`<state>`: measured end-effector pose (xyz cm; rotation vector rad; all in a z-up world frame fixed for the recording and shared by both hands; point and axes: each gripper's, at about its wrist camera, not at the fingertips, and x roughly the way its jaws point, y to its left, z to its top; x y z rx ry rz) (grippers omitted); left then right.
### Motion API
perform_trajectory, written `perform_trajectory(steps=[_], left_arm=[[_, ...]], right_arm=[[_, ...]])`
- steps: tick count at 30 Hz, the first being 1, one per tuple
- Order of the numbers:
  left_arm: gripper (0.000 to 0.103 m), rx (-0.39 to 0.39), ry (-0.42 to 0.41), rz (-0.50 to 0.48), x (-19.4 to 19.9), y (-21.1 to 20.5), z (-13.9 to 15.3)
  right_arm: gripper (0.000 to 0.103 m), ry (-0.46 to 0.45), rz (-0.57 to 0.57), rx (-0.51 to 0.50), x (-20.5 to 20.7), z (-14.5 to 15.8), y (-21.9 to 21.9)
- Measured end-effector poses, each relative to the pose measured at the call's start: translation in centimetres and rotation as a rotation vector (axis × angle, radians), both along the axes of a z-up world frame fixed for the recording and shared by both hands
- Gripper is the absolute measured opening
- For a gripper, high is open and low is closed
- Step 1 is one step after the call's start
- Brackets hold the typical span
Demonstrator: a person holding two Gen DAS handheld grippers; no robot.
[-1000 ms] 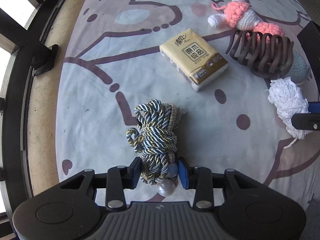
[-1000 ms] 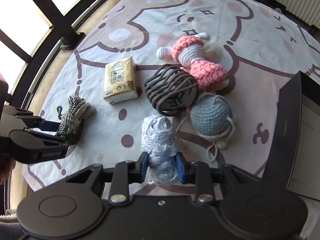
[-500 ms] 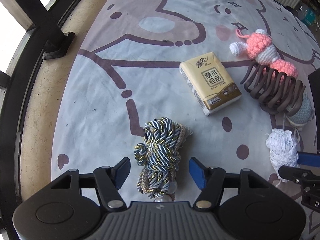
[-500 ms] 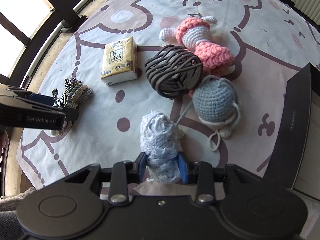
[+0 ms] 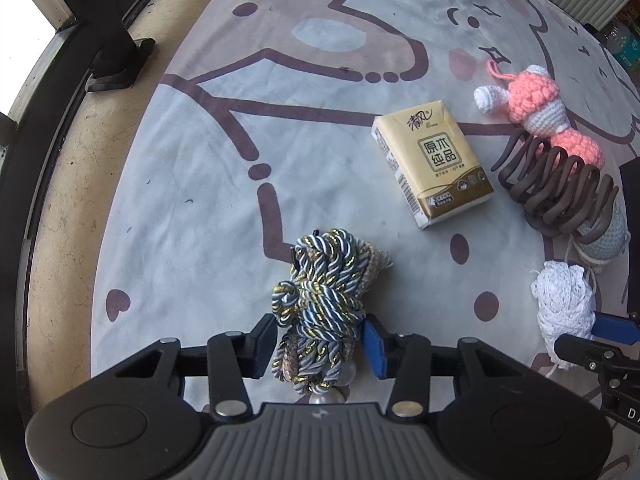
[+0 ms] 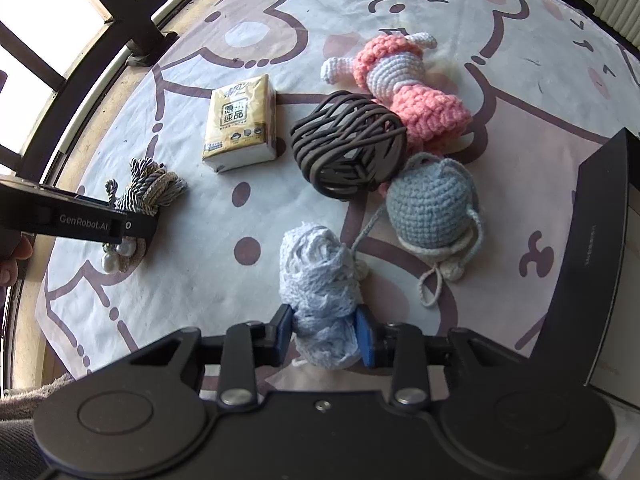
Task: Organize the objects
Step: 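Lift the rope with the left tool while the right tool lifts the lace cloth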
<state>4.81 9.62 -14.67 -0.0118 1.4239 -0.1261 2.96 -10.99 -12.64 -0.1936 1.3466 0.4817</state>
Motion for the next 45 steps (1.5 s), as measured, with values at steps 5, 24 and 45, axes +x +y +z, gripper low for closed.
perform_trajectory(steps=[5, 24, 45], left_arm=[[0.046, 0.000, -0.040, 0.018, -0.1, 0.2, 0.8], [0.046, -0.074, -0.183, 0.096, -0.3, 0.0, 5.1], [0.046, -0.066, -0.162, 0.104, 0.0, -0.4, 4.4]], right_arm=[[0.032, -0.018, 0.005, 0.014, 0.0, 0.5, 0.0], [0.029, -0.112, -0.090, 0.134, 0.1, 4.5, -1.8], [0.036, 0.037, 0.090, -0.081, -1.0, -1.5, 0.3]])
